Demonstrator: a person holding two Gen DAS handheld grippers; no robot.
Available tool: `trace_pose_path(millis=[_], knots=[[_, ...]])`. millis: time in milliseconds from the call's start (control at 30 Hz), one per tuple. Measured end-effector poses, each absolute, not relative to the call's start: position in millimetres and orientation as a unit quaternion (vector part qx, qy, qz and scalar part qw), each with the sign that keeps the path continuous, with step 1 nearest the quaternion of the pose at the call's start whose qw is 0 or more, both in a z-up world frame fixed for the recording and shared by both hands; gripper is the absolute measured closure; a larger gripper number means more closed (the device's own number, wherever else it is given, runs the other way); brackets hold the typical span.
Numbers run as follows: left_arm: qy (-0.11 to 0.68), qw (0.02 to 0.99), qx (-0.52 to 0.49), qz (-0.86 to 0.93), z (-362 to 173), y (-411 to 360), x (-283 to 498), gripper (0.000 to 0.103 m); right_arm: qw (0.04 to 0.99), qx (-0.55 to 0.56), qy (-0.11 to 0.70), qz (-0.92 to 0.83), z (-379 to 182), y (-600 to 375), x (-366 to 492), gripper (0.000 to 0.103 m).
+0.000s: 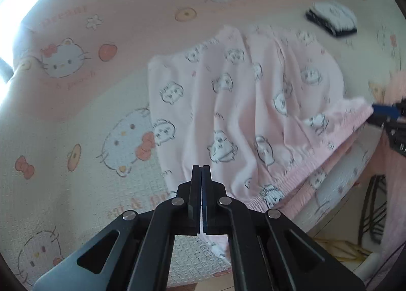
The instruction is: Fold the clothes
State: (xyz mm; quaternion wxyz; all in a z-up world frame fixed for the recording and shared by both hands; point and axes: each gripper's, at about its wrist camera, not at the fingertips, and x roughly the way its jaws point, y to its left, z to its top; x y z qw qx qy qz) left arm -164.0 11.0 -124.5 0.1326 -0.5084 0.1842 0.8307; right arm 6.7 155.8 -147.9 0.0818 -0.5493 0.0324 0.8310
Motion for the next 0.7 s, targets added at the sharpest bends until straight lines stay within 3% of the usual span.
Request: trace_pose_path(millis=[100,233,300,333,400,633,700], knots=[[0.192,0.179,-0.528,0.808,-129.8,14.6,-154.6,0.102,0.059,-0.559,0.072,0.824,-151.6,163.1,9.9,0.080],[0.245,0.193,-0.538,0.783,-150.3,33.6,-136.0,0.095,0.045,-0.567,0.063,0.820,-155.3,152.7,15.0,0.079],[0.240,0.197,-0.548,0.777,-156.2,37.3,-136.3,0.072,0.035,-0.567,0.058,0.821,-154.9,148.8,15.3,0.079],[0.237,0.196,-0.551,0.776,-158.4,38.7,-136.9,0.055,0.030,-0.567,0.056,0.821,-155.2,147.0,15.5,0.078],[0.235,0.193,-0.554,0.775,-162.1,42.6,-137.7,0.055,0.025,-0.569,0.054,0.820,-157.1,145.1,16.0,0.073],[0.250,0.206,-0.558,0.764,-167.5,56.8,-136.4,0.056,0.023,-0.585,0.070,0.808,-167.0,150.3,13.7,0.073],[0.255,0.206,-0.560,0.761,-170.7,59.9,-134.9,0.063,0.022,-0.588,0.071,0.805,-168.6,150.9,13.3,0.073]])
